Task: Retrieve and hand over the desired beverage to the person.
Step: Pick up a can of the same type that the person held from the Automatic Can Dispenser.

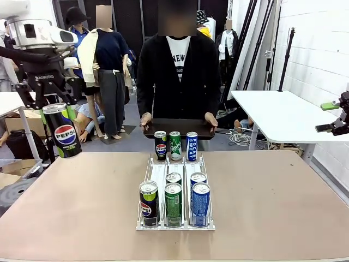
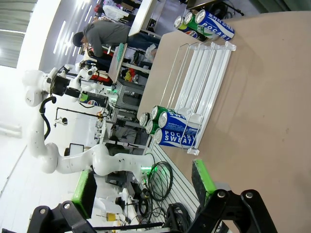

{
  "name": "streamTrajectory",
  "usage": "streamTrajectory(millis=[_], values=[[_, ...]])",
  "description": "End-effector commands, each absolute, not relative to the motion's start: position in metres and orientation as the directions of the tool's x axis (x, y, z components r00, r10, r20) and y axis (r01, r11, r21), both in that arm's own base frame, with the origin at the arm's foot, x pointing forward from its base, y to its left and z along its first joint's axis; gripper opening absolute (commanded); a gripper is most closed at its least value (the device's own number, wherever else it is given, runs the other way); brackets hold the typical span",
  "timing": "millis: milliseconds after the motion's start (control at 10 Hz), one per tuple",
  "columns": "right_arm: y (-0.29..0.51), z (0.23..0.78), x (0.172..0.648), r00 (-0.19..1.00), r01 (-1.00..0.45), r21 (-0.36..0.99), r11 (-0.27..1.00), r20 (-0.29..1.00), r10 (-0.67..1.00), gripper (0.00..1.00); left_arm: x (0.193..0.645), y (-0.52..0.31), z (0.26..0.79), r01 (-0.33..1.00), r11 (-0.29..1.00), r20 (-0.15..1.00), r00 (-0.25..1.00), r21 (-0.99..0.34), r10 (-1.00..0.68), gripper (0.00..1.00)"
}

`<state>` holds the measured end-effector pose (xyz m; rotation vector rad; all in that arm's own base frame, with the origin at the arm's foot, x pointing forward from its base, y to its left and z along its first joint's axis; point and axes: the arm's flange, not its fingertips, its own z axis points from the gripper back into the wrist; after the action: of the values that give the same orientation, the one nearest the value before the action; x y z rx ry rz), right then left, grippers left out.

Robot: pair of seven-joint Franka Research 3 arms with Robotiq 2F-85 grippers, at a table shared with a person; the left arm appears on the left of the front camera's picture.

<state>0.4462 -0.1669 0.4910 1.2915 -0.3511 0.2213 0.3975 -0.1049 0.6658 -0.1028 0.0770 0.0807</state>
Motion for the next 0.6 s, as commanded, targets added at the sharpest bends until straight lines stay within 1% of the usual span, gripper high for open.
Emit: streamTrajectory(millis=[0, 100, 300, 400, 500], values=[[-0.166, 0.492, 0.446, 0.930, -0.345, 0.901, 0.264, 0.366, -0.035, 1.00, 0.405, -0.086, 0.682, -0.071, 0.993, -0.077, 0.995, -0.094, 0.064, 0.00], [-0.166, 0.492, 0.446, 0.930, -0.345, 0.901, 0.264, 0.366, -0.035, 1.00, 0.410, -0.077, 0.683, -0.095, 0.993, -0.060, 0.994, -0.070, 0.091, 0.00], [-0.166, 0.492, 0.446, 0.930, -0.345, 0.901, 0.264, 0.366, -0.035, 1.00, 0.413, -0.067, 0.691, -0.117, 0.991, -0.009, 0.993, -0.066, 0.117, 0.00], [-0.166, 0.492, 0.446, 0.930, -0.345, 0.901, 0.264, 0.366, -0.035, 1.00, 0.414, -0.067, 0.694, -0.113, 0.991, -0.004, 0.994, -0.069, 0.112, 0.00], [-0.166, 0.492, 0.446, 0.930, -0.345, 0.901, 0.264, 0.366, -0.035, 1.00, 0.410, -0.070, 0.680, -0.120, 0.990, -0.046, 0.992, -0.079, 0.117, 0.00]])
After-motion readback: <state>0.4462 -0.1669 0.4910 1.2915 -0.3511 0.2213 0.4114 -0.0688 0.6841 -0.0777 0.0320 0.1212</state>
